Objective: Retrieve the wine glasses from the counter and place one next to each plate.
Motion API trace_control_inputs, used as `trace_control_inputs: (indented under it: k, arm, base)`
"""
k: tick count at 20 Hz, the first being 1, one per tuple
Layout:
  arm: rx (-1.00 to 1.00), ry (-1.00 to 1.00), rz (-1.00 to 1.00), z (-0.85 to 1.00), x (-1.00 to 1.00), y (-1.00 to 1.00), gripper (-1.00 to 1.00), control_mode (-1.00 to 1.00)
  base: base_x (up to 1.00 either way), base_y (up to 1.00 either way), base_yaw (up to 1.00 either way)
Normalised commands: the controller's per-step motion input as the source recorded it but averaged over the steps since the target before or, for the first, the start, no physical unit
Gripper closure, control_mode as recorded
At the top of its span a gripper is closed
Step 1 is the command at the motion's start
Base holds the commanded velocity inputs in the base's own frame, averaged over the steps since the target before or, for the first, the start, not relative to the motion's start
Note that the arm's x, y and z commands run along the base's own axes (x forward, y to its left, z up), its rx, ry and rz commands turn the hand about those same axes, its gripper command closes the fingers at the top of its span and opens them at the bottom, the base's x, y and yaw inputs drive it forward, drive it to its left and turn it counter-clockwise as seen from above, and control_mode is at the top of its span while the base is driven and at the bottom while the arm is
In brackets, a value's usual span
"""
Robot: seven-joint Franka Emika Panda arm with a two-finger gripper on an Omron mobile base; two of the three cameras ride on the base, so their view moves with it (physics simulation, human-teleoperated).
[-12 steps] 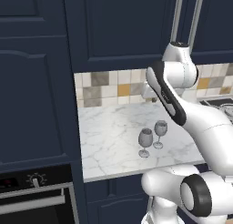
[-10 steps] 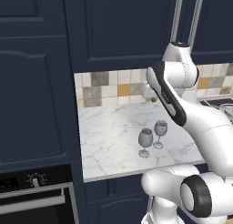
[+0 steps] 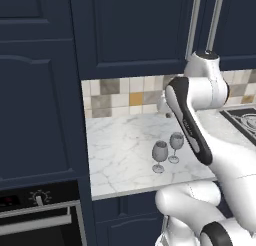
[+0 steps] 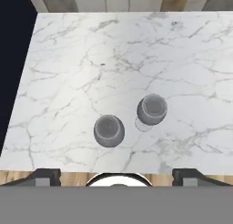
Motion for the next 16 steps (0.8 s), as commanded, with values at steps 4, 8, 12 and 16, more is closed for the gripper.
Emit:
trace_control_inputs:
  k: [4, 8, 12, 16]
  arm:
    - [0.00, -0.20, -0.33, 0.05, -0.90, -0.02, -1.00, -1.00]
    - [0.11, -0.12, -0.42, 0.05, -0.79, -0.07, -1.00, -1.00]
    - [0.23, -0.16, -0.43, 0.12, -0.67, -0.19, -1.00, -1.00]
    - [0.30, -0.06, -0.29, 0.16, -0.35, -0.16, -1.00, -1.00]
  base:
    - [0.00, 0.00, 0.00]
    - [0.00, 0.00, 0.00]
    - [0.00, 0.00, 0.00]
    - [0.00, 0.00, 0.00]
